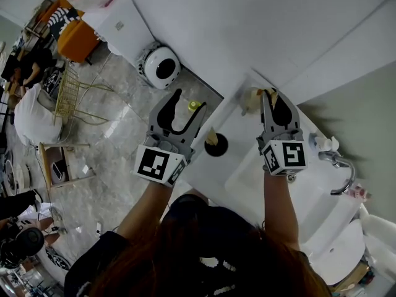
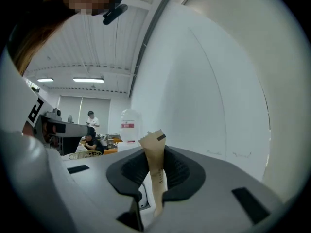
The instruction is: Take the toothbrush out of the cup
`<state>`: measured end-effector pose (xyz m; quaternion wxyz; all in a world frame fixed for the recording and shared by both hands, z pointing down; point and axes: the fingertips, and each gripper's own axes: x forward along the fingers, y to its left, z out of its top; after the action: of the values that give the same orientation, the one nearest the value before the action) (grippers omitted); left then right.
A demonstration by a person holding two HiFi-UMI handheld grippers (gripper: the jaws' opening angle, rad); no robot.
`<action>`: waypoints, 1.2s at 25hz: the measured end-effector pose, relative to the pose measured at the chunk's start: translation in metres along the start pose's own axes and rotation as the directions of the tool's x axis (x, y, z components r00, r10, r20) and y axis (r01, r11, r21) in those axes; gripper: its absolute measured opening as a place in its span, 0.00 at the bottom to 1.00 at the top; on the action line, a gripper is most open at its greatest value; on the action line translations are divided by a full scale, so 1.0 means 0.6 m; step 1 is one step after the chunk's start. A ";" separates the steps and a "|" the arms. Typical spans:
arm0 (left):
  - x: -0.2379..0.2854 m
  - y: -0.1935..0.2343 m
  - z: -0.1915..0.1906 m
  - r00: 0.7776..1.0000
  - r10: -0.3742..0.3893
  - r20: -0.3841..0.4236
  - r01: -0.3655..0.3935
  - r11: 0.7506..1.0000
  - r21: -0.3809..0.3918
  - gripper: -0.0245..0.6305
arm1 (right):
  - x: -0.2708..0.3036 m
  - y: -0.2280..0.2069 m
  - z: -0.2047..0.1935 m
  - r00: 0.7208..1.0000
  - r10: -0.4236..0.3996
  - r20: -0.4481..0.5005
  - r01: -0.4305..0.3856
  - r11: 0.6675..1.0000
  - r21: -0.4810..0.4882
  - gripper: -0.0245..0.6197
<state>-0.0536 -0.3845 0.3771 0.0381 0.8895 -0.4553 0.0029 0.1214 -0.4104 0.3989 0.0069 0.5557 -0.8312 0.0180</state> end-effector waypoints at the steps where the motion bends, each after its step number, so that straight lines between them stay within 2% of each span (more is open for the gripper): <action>1: -0.003 -0.004 0.005 1.000 -0.001 0.006 0.001 1.000 0.002 0.42 | -0.010 0.000 0.013 1.000 -0.005 0.012 0.005 1.000 -0.004 0.17; 7: -0.028 -0.038 0.034 0.999 -0.007 0.038 0.006 1.000 0.024 0.42 | -0.088 0.001 0.076 0.998 -0.025 0.064 0.027 0.999 -0.022 0.16; 14: -0.068 -0.067 0.067 0.997 0.007 0.076 -0.010 0.999 0.041 0.42 | -0.180 0.000 0.118 0.995 -0.046 0.083 0.046 0.999 0.001 0.16; 24: -0.130 -0.137 0.072 0.996 0.026 0.089 -0.030 0.998 0.049 0.42 | -0.307 -0.002 0.127 0.995 -0.067 0.078 0.070 0.997 -0.026 0.16; 30: -0.155 -0.183 0.066 0.996 0.032 0.082 -0.036 0.998 0.053 0.42 | -0.369 -0.012 0.110 0.996 -0.070 0.063 0.070 0.998 0.005 0.16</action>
<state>-0.0203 -0.2480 0.3271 -0.0045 0.8818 -0.4712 -0.0200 0.2131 -0.2111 0.3263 -0.0195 0.5846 -0.8111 0.0015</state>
